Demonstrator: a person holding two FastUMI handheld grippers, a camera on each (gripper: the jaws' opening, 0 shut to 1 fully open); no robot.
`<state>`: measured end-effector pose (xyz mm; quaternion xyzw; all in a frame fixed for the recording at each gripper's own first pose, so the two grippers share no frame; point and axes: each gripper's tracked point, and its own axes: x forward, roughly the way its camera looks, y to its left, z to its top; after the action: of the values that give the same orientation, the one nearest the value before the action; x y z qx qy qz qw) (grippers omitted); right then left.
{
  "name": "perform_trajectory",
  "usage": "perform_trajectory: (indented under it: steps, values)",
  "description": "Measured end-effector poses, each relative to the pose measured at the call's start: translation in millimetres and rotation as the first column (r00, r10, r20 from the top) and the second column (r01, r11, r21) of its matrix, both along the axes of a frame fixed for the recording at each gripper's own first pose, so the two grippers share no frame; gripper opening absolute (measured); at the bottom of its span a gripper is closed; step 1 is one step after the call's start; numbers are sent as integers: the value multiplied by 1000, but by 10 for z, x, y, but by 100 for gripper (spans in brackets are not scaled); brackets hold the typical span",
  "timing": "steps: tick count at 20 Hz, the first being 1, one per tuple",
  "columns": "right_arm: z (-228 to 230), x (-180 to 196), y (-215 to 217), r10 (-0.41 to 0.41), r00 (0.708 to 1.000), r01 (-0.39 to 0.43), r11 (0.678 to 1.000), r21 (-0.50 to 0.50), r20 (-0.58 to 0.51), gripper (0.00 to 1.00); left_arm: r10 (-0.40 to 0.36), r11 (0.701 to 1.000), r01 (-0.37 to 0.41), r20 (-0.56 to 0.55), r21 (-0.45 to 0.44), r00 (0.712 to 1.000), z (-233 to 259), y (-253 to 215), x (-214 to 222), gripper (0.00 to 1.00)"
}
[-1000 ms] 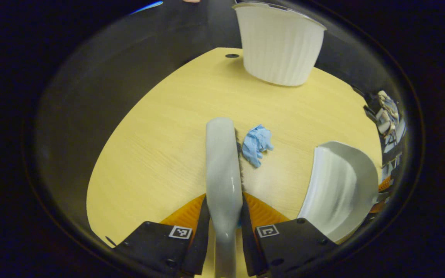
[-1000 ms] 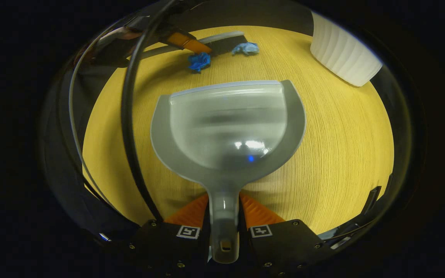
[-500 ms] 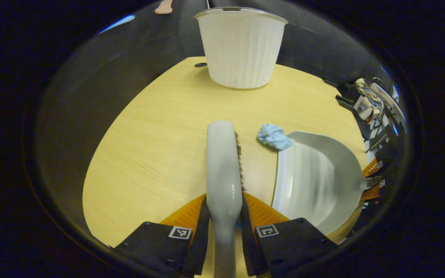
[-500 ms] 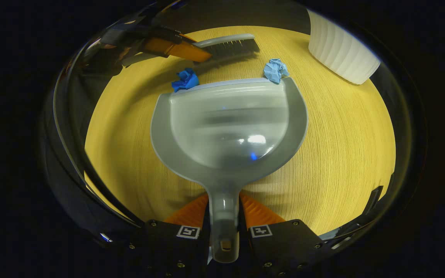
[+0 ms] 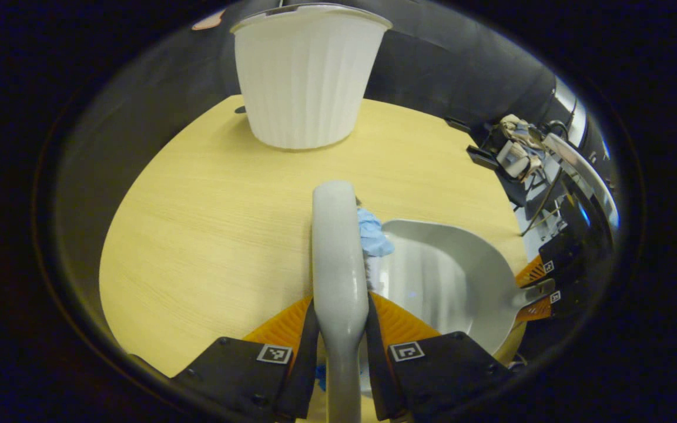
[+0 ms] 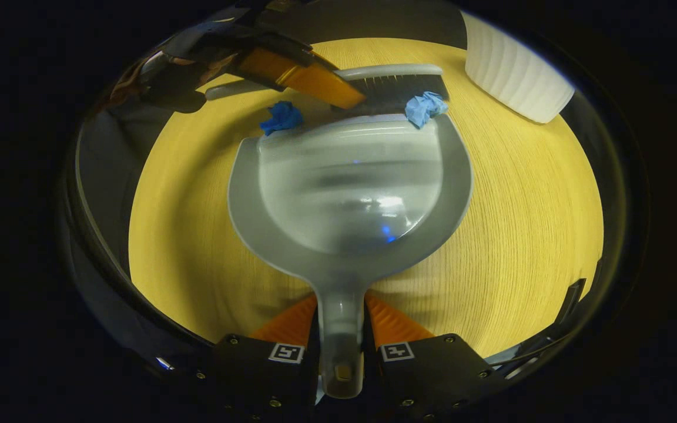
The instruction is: Pick up the small broom and dustpan from the desktop, sweep the trash into the dustpan with the broom, and then empty the trash into the garbage bin.
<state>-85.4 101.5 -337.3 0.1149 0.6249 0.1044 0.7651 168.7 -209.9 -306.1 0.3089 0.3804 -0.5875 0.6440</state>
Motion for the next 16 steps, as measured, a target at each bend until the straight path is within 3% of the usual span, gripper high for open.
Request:
perform_trajectory:
  steps: [3,4,7,10,12,16]
  values:
    - [32,11,-8,-14,999,13,1000,-16,-32,29,35,999,-35,-30,-1,999,-1,106,-69,47]
    - [43,7,-10,-18,998,17,1000,-19,-54,36,50,999,-50,-30,-5,998,15,130,-61,46]
    - [68,54,9,-17,995,16,1000,-14,-96,33,77,997,-77,-57,3,995,80,285,-70,46]
    - [126,96,11,-17,995,17,1000,-2,-102,29,87,996,-89,-161,-3,983,63,338,-397,46]
    - [123,128,14,-13,995,14,1000,3,-102,33,90,995,-94,-213,-12,973,91,394,-598,46]
    - [145,94,-15,-10,995,10,1000,5,-99,29,104,993,-110,-151,-30,983,229,483,-450,47]
